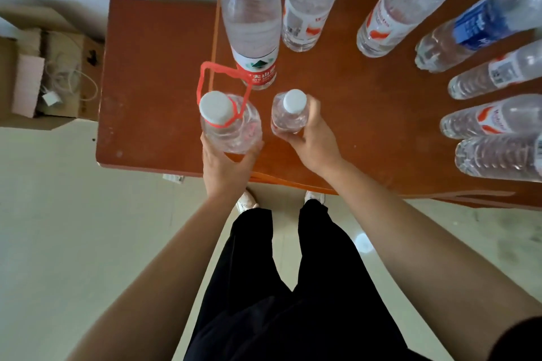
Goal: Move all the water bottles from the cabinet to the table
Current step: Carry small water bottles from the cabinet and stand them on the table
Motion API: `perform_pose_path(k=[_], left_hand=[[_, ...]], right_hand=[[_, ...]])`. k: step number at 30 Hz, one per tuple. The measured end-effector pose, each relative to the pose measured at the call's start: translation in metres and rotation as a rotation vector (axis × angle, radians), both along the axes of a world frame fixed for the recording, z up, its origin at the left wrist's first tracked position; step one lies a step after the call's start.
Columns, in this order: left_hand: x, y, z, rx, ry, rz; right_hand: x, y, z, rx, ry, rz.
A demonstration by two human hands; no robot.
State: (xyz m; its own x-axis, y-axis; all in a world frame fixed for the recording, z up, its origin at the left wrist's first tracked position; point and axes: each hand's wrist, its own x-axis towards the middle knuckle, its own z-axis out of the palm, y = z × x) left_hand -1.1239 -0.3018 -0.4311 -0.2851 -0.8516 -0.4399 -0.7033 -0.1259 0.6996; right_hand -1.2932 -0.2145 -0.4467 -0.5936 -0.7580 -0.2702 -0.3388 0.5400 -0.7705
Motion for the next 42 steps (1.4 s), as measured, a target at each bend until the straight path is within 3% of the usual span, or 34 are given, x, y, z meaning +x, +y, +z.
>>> perform_pose_path(k=[10,14,16,21,29,33,39,42], left_hand=[[-0.037,0.039,-0.011,0.229,-0.032,0.290],[-0.079,0.051,-0.010,0.545,-0.127,0.448],[-0.111,0.069,0.002,0.636,-0.162,0.278],[-0.207,0.122,0.023,0.230,-0.049,-0.472],[-0.333,0.181,0.012,-0.028,0.118,-1.149],[-0.359,0.197,0.005,0.000,0.216,-1.129],[-0.345,0.189,0.006,-0.094,0.180,-0.950],[-0.313,0.165,0.001,0.008,0.127,-0.761]], right_hand=[[-0.042,0.113,0.004,0.054,0.014,-0.262],[-0.054,0.156,0.005,0.065,0.047,-0.385],[-0.056,0.178,0.004,0.055,0.050,-0.429],[-0.058,0.229,0.003,0.030,0.047,-0.569],[-0.054,0.279,-0.008,-0.008,0.040,-0.844],[-0.057,0.288,-0.009,-0.013,0.012,-0.839],[-0.063,0.280,-0.008,-0.043,0.010,-0.732],[-0.067,0.273,-0.008,-0.082,-0.016,-0.761]])
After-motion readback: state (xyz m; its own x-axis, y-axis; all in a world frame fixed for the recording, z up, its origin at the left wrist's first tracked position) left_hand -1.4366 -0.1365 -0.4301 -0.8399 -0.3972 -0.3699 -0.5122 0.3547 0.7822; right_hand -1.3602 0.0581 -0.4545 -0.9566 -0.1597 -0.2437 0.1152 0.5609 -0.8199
